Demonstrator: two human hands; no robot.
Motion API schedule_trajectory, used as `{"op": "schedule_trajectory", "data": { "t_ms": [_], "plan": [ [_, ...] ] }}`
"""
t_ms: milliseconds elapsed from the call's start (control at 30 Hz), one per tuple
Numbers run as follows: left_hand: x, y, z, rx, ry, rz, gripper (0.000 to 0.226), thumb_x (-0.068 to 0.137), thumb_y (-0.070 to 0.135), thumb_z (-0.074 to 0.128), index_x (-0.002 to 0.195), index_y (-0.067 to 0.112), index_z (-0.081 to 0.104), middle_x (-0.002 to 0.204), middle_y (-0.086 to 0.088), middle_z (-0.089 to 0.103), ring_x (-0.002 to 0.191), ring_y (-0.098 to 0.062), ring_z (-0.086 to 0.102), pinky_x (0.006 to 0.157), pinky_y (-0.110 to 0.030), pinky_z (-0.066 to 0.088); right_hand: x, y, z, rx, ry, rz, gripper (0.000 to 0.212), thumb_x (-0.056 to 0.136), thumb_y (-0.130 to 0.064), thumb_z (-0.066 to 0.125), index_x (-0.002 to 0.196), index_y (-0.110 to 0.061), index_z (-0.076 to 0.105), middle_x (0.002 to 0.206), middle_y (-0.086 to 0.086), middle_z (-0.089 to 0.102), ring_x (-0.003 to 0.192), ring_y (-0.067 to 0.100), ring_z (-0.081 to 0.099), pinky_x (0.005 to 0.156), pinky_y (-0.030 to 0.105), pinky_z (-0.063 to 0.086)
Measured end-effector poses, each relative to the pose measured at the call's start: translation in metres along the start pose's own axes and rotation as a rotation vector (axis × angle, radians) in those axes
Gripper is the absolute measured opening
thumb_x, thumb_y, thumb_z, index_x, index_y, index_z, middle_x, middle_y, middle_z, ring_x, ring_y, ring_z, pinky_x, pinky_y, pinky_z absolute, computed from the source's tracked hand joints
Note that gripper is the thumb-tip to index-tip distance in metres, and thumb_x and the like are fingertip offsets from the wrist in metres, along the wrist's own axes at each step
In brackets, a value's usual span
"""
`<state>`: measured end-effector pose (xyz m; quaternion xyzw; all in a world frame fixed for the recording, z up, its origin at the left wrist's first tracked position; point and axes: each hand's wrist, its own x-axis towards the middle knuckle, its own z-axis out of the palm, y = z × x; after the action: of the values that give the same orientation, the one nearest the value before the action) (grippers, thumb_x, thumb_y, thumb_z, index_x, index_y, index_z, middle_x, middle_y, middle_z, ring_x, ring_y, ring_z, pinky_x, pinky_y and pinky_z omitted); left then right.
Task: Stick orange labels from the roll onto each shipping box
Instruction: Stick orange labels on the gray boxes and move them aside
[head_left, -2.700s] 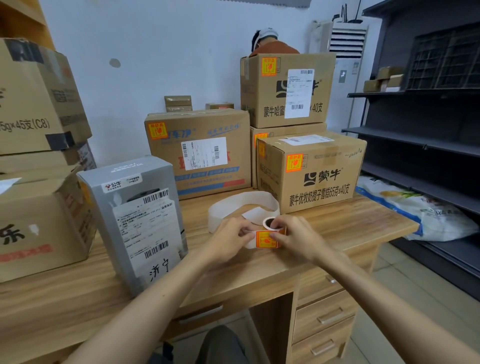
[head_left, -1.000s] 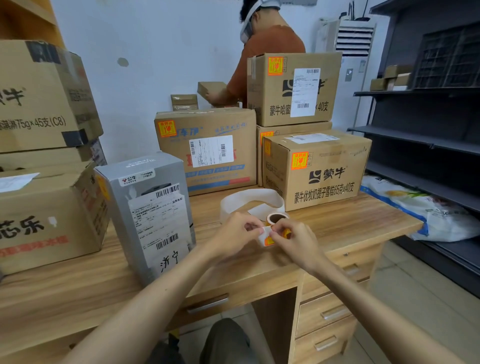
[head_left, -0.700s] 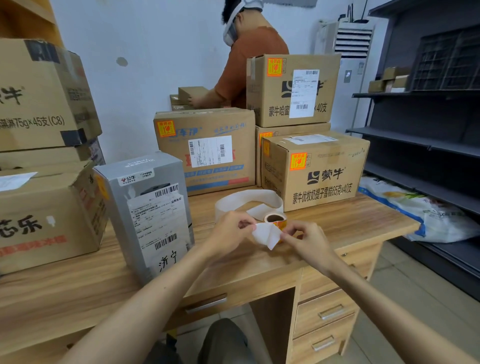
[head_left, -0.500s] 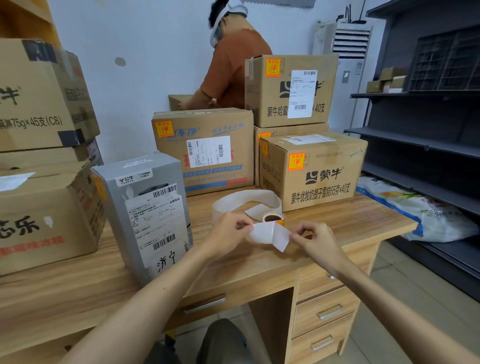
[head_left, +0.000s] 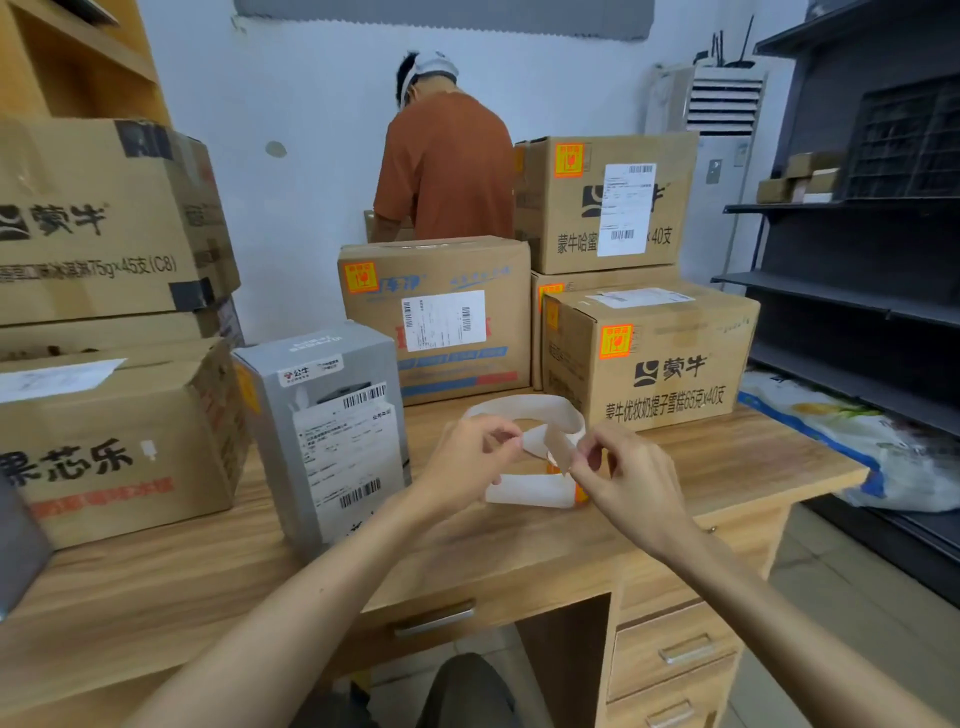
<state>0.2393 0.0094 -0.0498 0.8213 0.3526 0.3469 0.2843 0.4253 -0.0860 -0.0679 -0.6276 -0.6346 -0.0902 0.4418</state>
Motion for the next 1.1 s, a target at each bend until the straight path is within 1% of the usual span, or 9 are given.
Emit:
{"op": "schedule_trajectory", "data": {
  "t_ms": [100,267,367,500,633,733,833,967,1100],
  "plan": [
    [-0.012,0.015,-0.018,-0.07,0.068,-0.027,0.017,0.1,0.026,0.062,0.095,0.018,0.077,0.056,0.021,0.058,0.04,-0.003,0.046,0.038,-0.028,0.041,0.004,-0.017,0.012,-0.081,0.04,-0.122,0.021,0.086,-0.025,0.066,0.073,-0.028,0.049,0.071,-0.012,0.052,0.062,0.008,0.052,0.051,0.025,0.041],
    [-0.031,0.028,-0.045,-0.102,0.208,-0.055,0.023,0.097,0.037,0.066,0.08,0.025,0.075,0.079,0.003,0.072,0.044,0.002,0.048,0.047,-0.019,0.035,0.01,-0.053,0.021,-0.228,0.124,-0.362,0.012,0.084,-0.027,0.056,0.076,-0.019,0.055,0.075,-0.006,0.051,0.054,0.011,0.043,0.045,0.023,0.022],
    [-0.043,0.03,-0.059,-0.075,0.257,-0.045,0.023,0.094,0.035,0.07,0.076,0.022,0.076,0.07,0.005,0.071,0.054,0.004,0.053,0.058,-0.016,0.04,0.011,-0.071,0.028,-0.255,0.141,-0.459,0.012,0.085,-0.024,0.059,0.077,-0.016,0.056,0.074,-0.003,0.051,0.047,0.018,0.045,0.042,0.026,0.021],
    [-0.054,0.032,-0.073,-0.066,0.253,-0.075,0.02,0.095,0.03,0.07,0.081,0.017,0.076,0.076,0.003,0.072,0.046,0.006,0.05,0.045,-0.009,0.034,0.013,-0.089,0.029,-0.279,0.157,-0.498,0.012,0.087,-0.023,0.059,0.077,-0.016,0.057,0.074,-0.002,0.052,0.043,0.022,0.044,0.041,0.026,0.017],
    [-0.056,0.033,-0.08,-0.081,0.254,-0.069,0.017,0.094,0.018,0.066,0.083,0.011,0.076,0.071,0.007,0.068,0.047,0.006,0.049,0.046,-0.009,0.034,0.012,-0.093,0.029,-0.258,0.134,-0.537,0.015,0.087,-0.026,0.066,0.078,-0.017,0.059,0.076,-0.003,0.053,0.045,0.021,0.047,0.042,0.027,0.017],
    [-0.059,0.035,-0.085,-0.087,0.245,-0.065,0.018,0.096,0.018,0.063,0.084,0.011,0.075,0.058,0.017,0.06,0.046,0.004,0.047,0.045,-0.011,0.034,0.014,-0.092,0.024,-0.113,0.087,-0.503,0.027,0.093,-0.044,0.055,0.083,-0.02,0.061,0.079,-0.007,0.054,0.053,0.015,0.053,0.038,0.031,0.032],
    [-0.063,0.034,-0.094,-0.049,0.26,-0.024,0.019,0.097,0.02,0.063,0.083,0.014,0.074,0.067,0.014,0.063,0.052,0.004,0.049,0.053,-0.012,0.036,0.02,-0.095,0.018,0.069,0.117,-0.368,0.026,0.092,-0.048,0.057,0.082,-0.025,0.058,0.081,-0.011,0.056,0.058,0.008,0.051,0.046,0.034,0.042],
    [-0.075,0.032,-0.107,-0.022,0.276,-0.001,0.019,0.099,0.024,0.063,0.087,0.017,0.075,0.074,0.009,0.069,0.05,0.001,0.047,0.052,-0.013,0.035,0.037,-0.103,0.022,0.472,-0.017,-0.066,0.015,0.089,-0.036,0.072,0.082,-0.025,0.065,0.09,-0.012,0.069,0.076,0.001,0.061,0.061,0.026,0.042],
    [-0.087,0.025,-0.122,0.092,0.356,-0.011,0.014,0.097,0.03,0.066,0.087,0.027,0.075,0.067,0.024,0.062,0.057,-0.003,0.047,0.059,-0.021,0.037,0.047,-0.123,0.034,0.812,-0.223,0.017,0.005,0.087,-0.015,0.074,0.087,-0.01,0.072,0.072,-0.014,0.068,0.068,-0.003,0.057,0.069,0.024,0.047]
  ]
}}
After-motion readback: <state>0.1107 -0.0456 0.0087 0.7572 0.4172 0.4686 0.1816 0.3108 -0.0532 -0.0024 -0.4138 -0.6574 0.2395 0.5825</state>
